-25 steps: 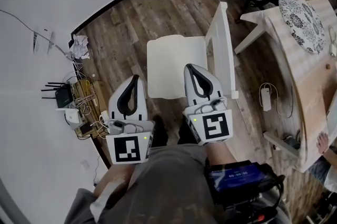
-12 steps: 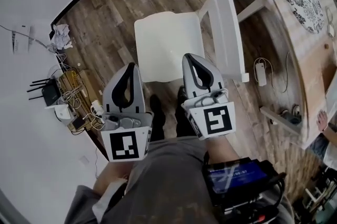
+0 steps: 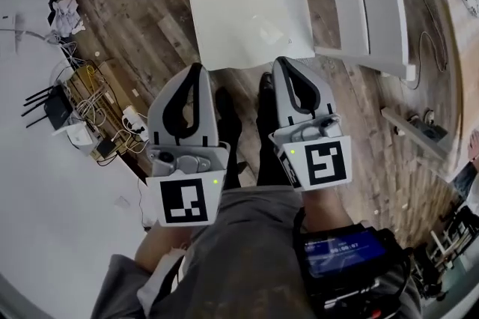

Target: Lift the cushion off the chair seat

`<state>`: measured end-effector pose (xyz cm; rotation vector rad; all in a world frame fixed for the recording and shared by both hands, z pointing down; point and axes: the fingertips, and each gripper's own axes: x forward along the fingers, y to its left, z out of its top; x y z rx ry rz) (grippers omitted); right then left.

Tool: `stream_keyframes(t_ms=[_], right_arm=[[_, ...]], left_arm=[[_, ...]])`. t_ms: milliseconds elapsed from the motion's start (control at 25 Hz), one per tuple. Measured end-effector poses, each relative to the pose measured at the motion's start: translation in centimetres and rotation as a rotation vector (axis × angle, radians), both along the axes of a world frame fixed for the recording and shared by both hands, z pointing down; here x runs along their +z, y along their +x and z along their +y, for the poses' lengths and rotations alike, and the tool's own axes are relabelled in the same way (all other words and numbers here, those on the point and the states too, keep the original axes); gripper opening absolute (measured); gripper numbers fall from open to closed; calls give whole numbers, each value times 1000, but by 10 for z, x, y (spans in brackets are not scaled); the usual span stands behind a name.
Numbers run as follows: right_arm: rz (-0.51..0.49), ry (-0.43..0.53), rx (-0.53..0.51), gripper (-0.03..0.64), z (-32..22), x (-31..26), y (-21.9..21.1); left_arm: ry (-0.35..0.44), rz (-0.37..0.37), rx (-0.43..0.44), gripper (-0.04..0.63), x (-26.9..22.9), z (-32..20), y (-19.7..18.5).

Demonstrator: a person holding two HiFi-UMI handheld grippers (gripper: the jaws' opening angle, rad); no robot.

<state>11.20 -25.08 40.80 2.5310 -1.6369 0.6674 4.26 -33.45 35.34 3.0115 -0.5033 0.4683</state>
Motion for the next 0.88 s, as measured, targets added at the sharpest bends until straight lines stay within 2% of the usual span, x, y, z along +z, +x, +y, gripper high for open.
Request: stream_keyframes(t_ms=[120,240,560,880], right_arm=[[-24,-31,10,8,2,26,-16],[-36,-54,22,8,6,45,-25],[-35,-66,57,8,9,86,-27],[-88,-56,60,8,16,162,-43]], left_arm=[[-59,-44,10,6,35,5,-15],[-84,-65,24,6,57,5,-25],[-80,-45,55,6,94,-4,-23],[-88,-42,95,6,152,-1,-19]])
